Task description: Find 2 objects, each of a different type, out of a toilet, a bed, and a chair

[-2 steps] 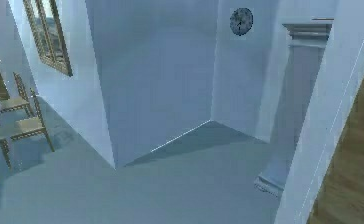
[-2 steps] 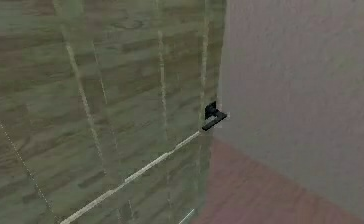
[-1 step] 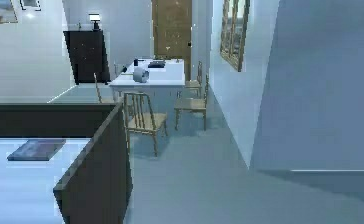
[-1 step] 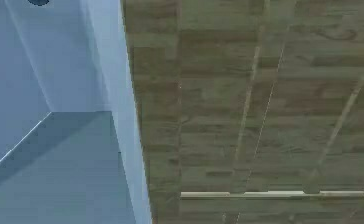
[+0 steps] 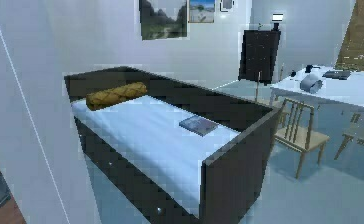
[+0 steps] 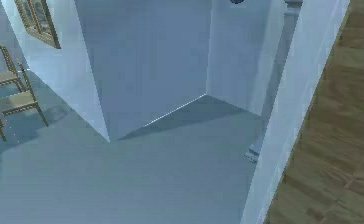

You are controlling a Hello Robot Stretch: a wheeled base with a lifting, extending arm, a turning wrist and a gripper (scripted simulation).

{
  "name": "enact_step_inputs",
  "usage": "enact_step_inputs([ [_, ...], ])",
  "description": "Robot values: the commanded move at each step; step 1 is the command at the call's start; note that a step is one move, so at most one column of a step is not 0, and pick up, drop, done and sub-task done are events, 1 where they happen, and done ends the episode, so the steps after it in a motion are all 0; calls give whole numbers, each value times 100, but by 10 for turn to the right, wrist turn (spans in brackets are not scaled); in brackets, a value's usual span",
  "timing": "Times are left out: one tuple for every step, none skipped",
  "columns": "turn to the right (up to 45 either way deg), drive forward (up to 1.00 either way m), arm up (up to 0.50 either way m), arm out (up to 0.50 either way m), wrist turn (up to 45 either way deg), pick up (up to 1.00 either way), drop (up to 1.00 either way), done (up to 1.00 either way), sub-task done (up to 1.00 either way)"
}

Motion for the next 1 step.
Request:
enact_step_inputs([
  [-90, 0, 0, 0, 0, 0, 0, 0, 0],
])
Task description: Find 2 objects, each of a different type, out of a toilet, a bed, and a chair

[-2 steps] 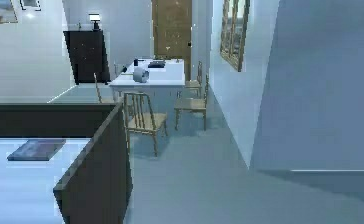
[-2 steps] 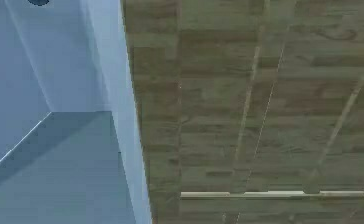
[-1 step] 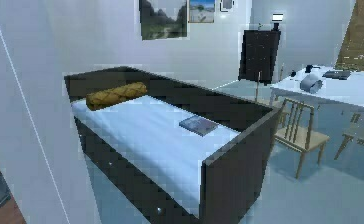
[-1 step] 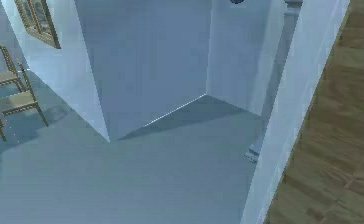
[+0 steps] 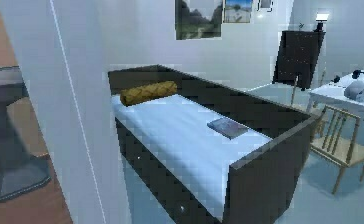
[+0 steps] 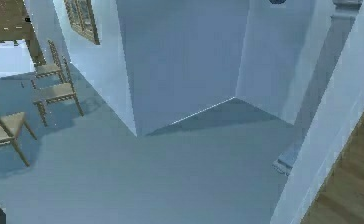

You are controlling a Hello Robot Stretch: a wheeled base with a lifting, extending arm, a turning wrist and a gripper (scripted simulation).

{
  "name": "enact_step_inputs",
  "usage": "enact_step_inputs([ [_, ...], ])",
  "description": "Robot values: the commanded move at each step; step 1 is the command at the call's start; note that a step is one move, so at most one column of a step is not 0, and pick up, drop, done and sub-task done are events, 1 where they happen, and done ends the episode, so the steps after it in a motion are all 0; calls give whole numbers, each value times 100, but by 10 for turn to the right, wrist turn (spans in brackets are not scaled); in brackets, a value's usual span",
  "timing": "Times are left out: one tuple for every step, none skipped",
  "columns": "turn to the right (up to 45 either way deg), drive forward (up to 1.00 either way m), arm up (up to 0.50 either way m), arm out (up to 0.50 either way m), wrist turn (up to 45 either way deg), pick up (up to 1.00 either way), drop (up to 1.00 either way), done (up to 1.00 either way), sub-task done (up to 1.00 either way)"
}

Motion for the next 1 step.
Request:
enact_step_inputs([
  [0, 0, 0, 0, 0, 0, 0, 100, 0],
])
